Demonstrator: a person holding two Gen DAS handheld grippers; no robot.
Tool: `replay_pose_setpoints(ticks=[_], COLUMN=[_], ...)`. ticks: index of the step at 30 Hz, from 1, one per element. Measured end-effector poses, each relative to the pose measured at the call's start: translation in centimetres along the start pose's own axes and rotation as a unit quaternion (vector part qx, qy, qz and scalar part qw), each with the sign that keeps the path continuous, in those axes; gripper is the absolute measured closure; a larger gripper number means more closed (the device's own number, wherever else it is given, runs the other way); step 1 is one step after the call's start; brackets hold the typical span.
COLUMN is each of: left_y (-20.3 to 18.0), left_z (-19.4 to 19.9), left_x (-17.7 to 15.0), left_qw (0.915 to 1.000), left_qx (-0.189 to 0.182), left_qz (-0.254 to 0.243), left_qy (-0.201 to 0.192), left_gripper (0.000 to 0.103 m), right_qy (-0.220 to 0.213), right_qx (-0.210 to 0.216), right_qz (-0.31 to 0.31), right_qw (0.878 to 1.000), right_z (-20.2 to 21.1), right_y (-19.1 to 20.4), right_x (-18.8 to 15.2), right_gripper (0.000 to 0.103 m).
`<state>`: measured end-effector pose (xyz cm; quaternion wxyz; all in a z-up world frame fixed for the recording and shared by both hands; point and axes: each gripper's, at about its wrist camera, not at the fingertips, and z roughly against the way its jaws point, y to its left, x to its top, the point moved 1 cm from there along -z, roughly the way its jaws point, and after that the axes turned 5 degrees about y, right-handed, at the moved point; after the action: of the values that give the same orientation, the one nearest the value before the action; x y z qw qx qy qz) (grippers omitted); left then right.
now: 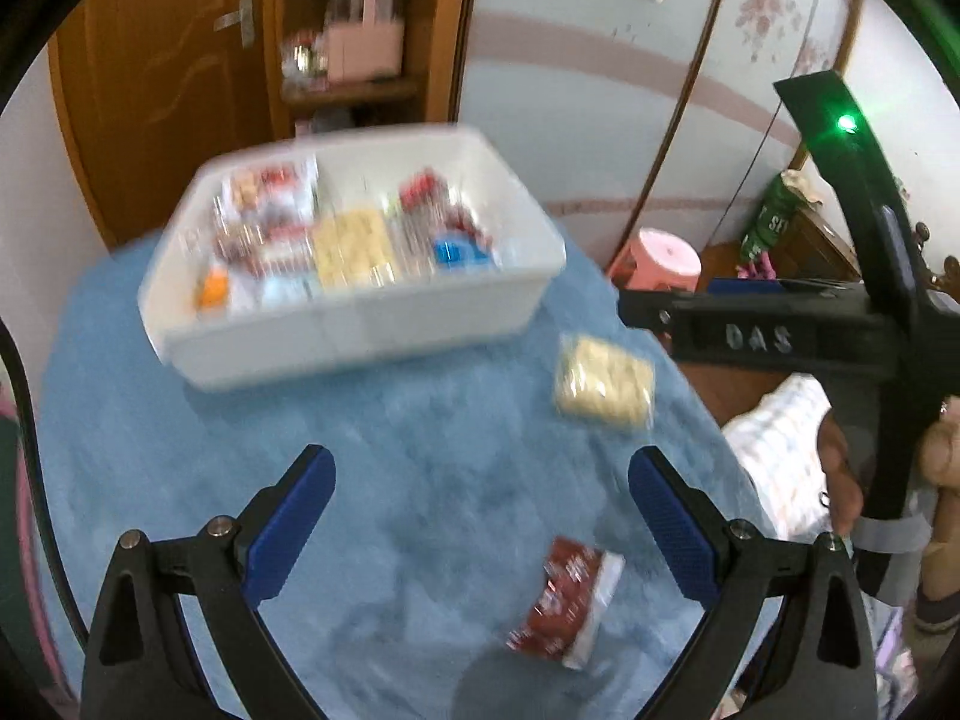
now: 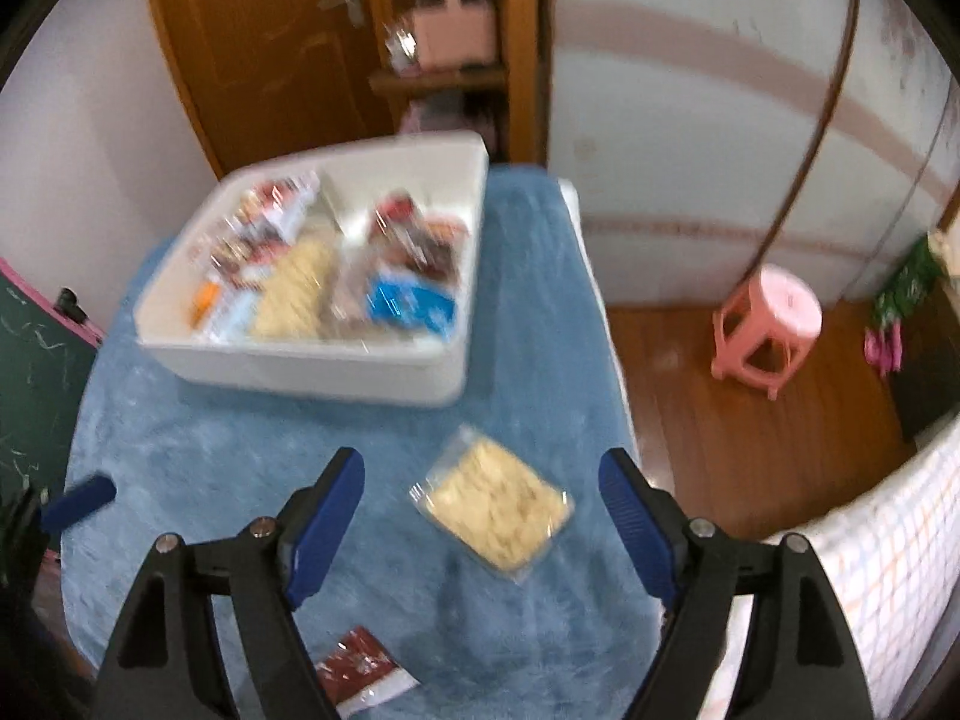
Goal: Organize snacks
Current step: 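Withdraw both tools from the bin toward the brown pack and clear puff bag, then grasp the brown wrapped pastry with the left tool while the right grasps the clear puff bag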
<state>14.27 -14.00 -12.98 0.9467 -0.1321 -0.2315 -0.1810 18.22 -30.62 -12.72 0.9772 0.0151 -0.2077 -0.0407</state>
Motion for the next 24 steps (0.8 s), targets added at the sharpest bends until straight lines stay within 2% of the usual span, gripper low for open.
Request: replay_pose_setpoints(ticks=[3,9,15,17,20,21,23,24], left_y=[-0.5,-2.2,-3.5,-3.9,-4.3,-4.3,-4.6,-4.7], left_z=[-2.2,-5.6,-7.4,-7.7,-8.2,-8.4,-8.2,-8.0], left_x=[-1.9,-5.3,-7.2,-7.4,-7.8,-8.1,-8.3,-8.4], left_qw=[0.9992,0.9964,0.9939,0.9933,0.9923,0.9914,0.9922,0.9923], left_qx=[-0.014,-0.015,-0.014,-0.015,-0.009,-0.005,0.016,0.026], left_qz=[0.016,0.01,-0.005,-0.012,-0.019,-0.02,-0.033,-0.042], left_qy=[0.035,0.083,0.109,0.114,0.122,0.129,0.119,0.114], left_gripper=[0.005,0.005,0.005,0.009,0.022,0.033,0.044,0.058], right_qy=[0.023,0.044,0.051,0.053,0.052,0.052,0.051,0.049], right_qx=[0.007,0.015,0.019,0.019,0.018,0.017,0.016,0.015], right_qz=[-0.027,-0.052,-0.062,-0.064,-0.061,-0.059,-0.055,-0.052], right_qw=[0.999,0.998,0.997,0.996,0.997,0.997,0.997,0.997], right_z=[-2.2,-4.3,-5.3,-5.5,-5.7,-5.7,-5.8,-5.8], right_y=[-1.2,-2.5,-3.2,-3.2,-3.1,-3.2,-2.9,-2.8], right_x=[-1.4,-3.7,-4.9,-5.1,-5.1,-5.0,-4.9,-4.8], right_gripper=[0.022,0.022,0.022,0.022,0.022,0.022,0.022,0.022])
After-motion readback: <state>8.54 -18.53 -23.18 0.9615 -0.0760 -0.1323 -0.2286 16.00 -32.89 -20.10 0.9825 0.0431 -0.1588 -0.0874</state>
